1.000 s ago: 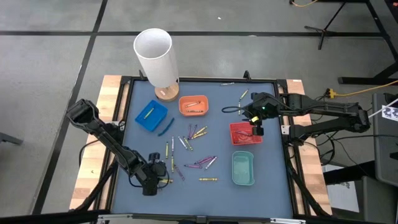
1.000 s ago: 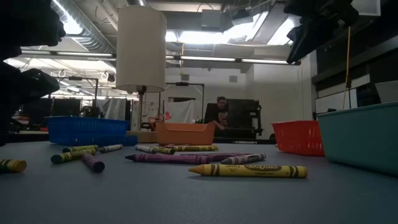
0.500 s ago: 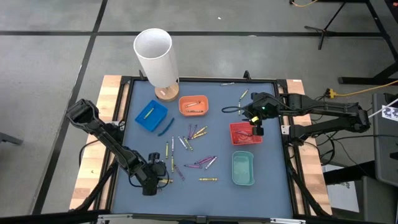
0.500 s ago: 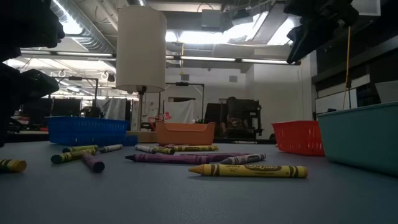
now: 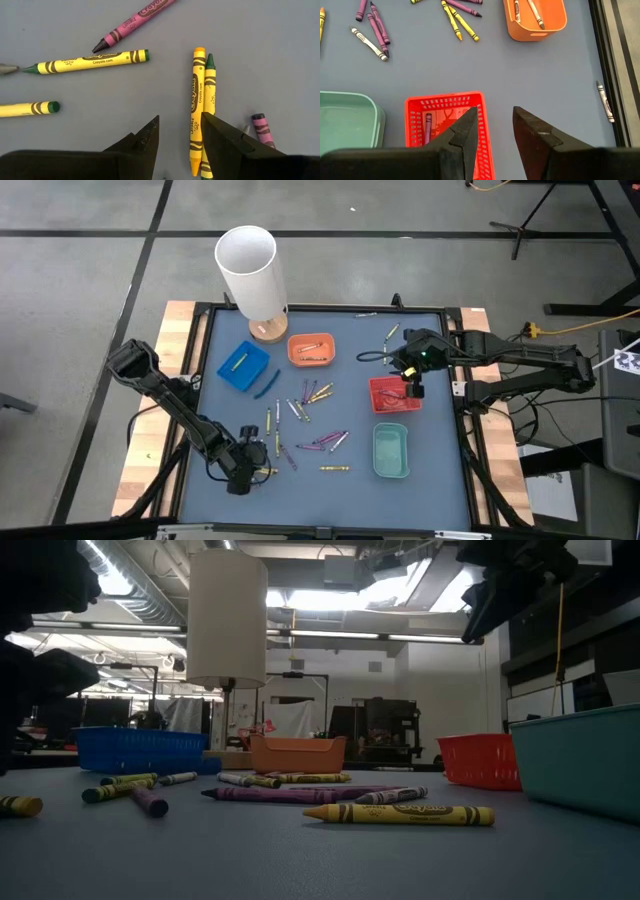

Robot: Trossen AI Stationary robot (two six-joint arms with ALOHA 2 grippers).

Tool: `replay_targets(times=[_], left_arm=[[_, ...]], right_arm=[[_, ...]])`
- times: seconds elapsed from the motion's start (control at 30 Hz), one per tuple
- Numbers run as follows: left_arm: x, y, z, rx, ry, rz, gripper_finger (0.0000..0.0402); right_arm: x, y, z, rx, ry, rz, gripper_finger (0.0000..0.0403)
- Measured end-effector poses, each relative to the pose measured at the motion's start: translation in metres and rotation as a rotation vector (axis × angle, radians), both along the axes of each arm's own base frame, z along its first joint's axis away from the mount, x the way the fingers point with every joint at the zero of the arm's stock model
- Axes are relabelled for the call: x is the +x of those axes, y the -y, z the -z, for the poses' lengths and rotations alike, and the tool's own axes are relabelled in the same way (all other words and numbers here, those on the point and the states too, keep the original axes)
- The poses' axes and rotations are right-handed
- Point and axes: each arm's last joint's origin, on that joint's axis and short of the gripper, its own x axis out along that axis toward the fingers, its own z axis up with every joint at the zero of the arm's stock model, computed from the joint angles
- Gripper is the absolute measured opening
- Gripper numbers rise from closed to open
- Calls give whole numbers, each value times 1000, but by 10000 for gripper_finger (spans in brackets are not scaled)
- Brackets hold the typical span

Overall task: Sort crayons
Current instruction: Put the yellow crayon into the light blue bin

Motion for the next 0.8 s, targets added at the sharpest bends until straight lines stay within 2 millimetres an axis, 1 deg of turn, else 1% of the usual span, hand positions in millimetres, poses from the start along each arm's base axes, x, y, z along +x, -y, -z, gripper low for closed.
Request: replay_targets(times=[0.13,0.37,0.7,0.8], left_arm=[[0,0,1,6,-2,6,129],[2,4,16,25,-41,19,129],[3,4,15,39,-22,6,128],[3,4,16,43,-19,4,118]], right_arm=[[0,0,0,0,0,0,122],[0,0,0,0,0,-1,122],[0,0,0,0,2,0,122],[0,0,0,0,2,0,122]])
